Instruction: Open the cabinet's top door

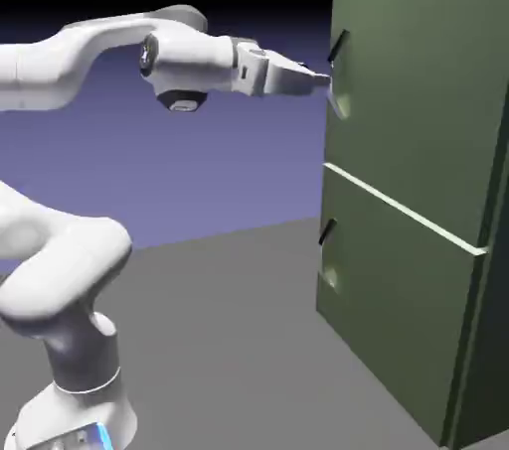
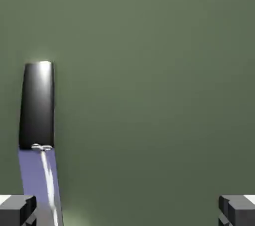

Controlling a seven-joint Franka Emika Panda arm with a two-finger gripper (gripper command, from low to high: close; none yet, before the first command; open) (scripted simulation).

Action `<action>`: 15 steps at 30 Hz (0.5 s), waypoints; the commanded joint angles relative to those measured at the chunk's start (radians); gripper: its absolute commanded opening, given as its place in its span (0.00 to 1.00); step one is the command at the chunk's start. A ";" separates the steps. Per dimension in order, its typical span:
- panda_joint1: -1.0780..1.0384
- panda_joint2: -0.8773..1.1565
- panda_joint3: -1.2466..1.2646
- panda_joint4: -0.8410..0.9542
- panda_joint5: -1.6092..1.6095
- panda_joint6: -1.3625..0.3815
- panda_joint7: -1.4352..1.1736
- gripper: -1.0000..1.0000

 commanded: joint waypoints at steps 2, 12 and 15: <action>-0.036 -0.025 0.038 0.015 0.087 -0.008 -0.050 0.50; -0.205 -0.109 0.194 0.094 0.420 -0.046 -0.237 0.50; -0.310 -0.088 0.240 0.166 0.466 -0.075 -0.256 0.50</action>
